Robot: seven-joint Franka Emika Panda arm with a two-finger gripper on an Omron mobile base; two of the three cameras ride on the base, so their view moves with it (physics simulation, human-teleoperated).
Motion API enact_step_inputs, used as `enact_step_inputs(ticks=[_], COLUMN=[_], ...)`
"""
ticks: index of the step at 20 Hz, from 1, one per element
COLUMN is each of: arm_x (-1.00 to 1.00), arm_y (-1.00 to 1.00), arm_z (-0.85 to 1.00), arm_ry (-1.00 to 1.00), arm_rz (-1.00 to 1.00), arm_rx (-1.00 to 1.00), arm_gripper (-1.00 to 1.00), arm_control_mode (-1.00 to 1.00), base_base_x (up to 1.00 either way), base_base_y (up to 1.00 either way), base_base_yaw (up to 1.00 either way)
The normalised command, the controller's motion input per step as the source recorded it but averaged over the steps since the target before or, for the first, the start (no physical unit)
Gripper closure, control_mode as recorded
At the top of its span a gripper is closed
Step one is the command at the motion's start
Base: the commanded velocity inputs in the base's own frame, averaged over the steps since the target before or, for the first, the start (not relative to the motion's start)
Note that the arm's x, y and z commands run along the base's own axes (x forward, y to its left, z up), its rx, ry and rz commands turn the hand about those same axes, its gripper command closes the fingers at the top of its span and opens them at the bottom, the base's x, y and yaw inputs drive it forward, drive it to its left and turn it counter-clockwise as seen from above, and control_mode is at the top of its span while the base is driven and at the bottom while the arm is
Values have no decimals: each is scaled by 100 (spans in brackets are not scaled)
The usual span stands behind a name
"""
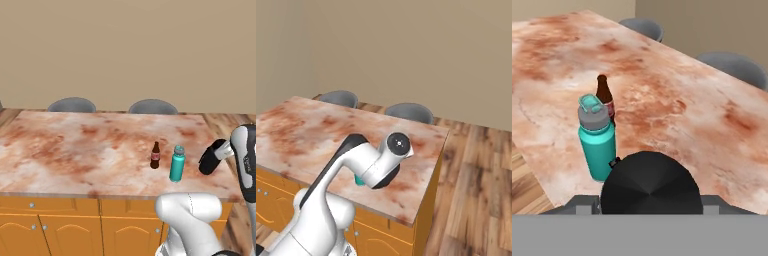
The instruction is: Move the drinks to the dining counter.
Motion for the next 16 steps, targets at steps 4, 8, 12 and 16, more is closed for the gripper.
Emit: enact_step_inputs(ticks=[4, 8, 12, 16], arm_x=[29, 38, 38, 31], arm_y=[0, 0, 0, 0], arm_z=[-33, -30, -29, -25], arm_ry=[2, 3, 2, 1], arm_rz=[0, 0, 0, 0], arm_rx=[0, 0, 0, 0], arm_gripper=[100, 100, 100, 100], arm_control_mode=[-100, -100, -100, -100], base_base_x=[0, 0, 0, 0], base_base_y=[0, 0, 0, 0], base_base_yaw=[0, 0, 0, 0])
